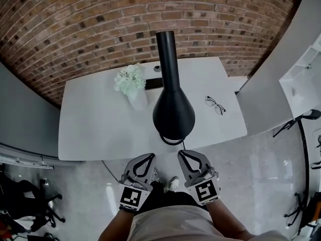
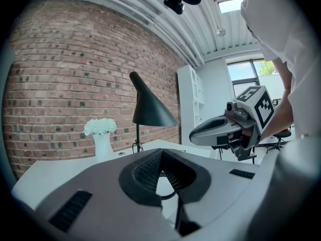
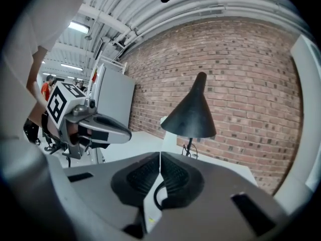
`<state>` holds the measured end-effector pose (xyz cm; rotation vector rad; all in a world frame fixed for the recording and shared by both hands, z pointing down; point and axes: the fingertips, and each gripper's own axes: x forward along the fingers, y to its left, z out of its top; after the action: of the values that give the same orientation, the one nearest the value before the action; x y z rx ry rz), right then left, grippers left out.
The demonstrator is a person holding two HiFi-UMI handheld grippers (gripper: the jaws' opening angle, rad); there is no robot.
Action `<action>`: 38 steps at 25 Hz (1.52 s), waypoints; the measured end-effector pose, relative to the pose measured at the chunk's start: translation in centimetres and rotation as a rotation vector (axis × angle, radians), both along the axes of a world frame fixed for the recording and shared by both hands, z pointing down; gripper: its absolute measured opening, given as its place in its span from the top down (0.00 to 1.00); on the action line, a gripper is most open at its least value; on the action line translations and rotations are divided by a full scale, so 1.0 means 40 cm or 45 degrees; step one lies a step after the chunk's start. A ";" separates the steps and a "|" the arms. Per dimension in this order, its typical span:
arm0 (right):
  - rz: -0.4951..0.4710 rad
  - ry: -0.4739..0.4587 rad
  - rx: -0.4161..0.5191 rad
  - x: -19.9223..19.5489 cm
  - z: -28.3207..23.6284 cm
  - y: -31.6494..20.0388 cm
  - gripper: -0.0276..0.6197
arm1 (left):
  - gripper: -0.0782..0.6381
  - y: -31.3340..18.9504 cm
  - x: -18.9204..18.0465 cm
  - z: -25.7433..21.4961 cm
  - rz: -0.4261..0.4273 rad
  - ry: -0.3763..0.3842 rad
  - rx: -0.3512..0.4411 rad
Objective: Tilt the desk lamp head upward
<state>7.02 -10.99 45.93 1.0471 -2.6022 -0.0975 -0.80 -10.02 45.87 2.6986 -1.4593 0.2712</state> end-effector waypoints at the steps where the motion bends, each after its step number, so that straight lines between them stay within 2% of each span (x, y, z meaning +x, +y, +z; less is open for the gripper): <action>1: 0.011 0.005 -0.002 -0.003 0.002 -0.002 0.93 | 0.88 -0.005 -0.005 0.001 -0.002 0.012 -0.010; 11: 0.051 0.034 0.023 -0.037 0.027 -0.028 0.93 | 0.88 -0.045 -0.038 0.032 0.008 0.048 -0.020; 16: 0.089 0.072 0.076 -0.047 0.036 -0.049 0.93 | 0.88 -0.065 -0.049 0.062 0.024 0.076 -0.041; 21: 0.157 0.029 0.183 -0.045 0.029 -0.069 0.93 | 0.88 -0.094 -0.050 0.082 0.041 0.079 -0.022; 38: 0.276 -0.041 0.314 -0.059 0.011 -0.151 0.93 | 0.88 -0.151 -0.082 0.111 0.086 0.053 0.041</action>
<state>4.66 -17.02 46.37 1.4198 -2.5316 -0.3597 -4.09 -16.07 50.33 2.7654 -1.3750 0.1948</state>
